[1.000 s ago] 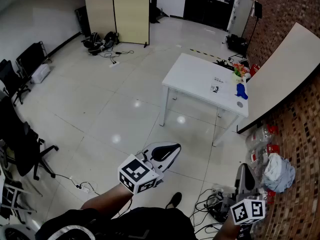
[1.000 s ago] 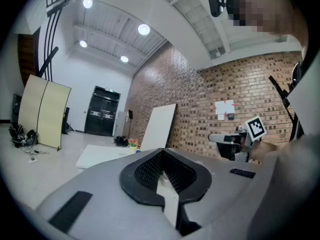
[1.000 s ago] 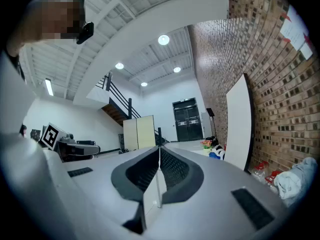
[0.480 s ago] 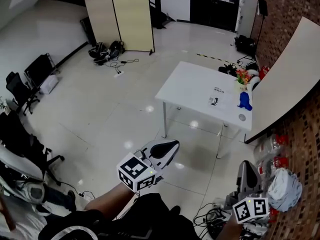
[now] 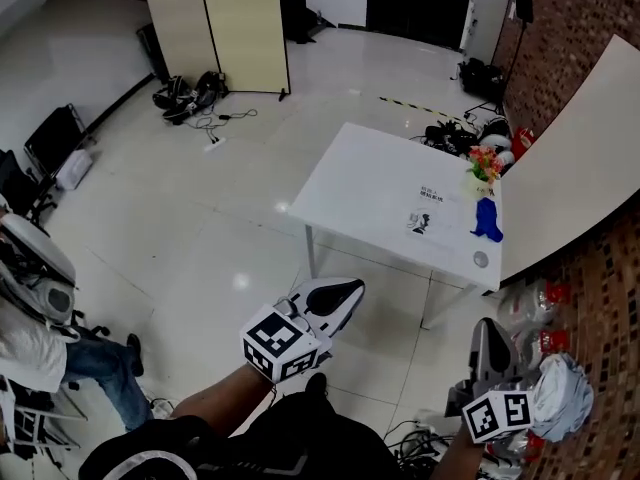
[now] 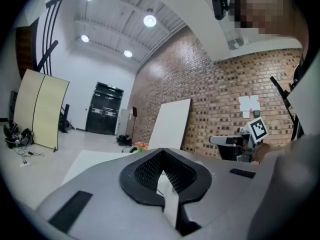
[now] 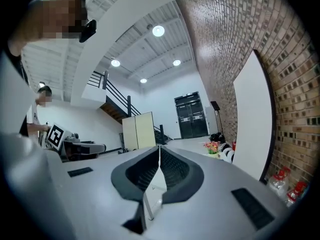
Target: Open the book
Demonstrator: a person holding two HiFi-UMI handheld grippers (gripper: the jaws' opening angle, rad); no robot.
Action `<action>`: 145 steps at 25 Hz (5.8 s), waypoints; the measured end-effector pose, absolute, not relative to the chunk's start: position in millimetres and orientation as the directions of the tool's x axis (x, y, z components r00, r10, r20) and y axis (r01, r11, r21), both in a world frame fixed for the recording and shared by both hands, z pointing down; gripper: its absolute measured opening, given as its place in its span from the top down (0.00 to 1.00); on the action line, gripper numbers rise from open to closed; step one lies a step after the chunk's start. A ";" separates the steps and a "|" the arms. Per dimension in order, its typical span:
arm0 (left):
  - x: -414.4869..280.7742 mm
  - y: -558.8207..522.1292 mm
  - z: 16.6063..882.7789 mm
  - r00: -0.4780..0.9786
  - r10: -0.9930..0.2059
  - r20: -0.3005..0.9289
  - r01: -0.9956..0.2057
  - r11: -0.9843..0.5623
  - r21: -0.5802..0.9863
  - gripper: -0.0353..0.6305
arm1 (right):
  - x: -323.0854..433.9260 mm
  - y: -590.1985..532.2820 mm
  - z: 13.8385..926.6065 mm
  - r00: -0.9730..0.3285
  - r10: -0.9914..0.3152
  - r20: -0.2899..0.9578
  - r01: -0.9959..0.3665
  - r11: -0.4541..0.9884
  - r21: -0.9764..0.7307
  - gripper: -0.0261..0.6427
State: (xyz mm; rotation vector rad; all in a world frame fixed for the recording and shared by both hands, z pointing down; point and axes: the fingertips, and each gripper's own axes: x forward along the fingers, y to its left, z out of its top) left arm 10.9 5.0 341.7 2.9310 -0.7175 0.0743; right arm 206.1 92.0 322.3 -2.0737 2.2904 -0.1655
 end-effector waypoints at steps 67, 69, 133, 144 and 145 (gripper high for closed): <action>262.8 -417.6 674.2 0.697 -0.199 0.689 -0.576 -0.727 0.373 0.95 | 463.1 -348.2 713.3 -0.171 -0.594 0.786 -0.865 -0.292 -0.409 0.86; 260.4 -416.2 673.9 0.694 -0.204 0.690 -0.580 -0.726 0.370 0.96 | 463.3 -348.2 713.3 -0.156 -0.586 0.795 -0.870 -0.300 -0.391 0.87; 32.9 -518.2 564.2 0.842 -0.344 0.416 -0.509 -0.759 0.405 0.95 | 143.2 -495.9 628.0 -0.245 -0.673 0.698 -0.912 -0.085 -0.402 0.95; 109.0 -486.4 457.4 0.903 -0.386 0.188 -0.427 -0.845 0.321 0.95 | 275.9 -439.5 444.9 -0.173 -0.927 0.332 -0.949 0.067 -0.308 0.95; 114.2 -482.7 449.7 0.904 -0.388 0.177 -0.425 -0.851 0.307 0.95 | 288.3 -431.6 433.7 -0.159 -0.938 0.309 -0.956 0.068 -0.286 0.95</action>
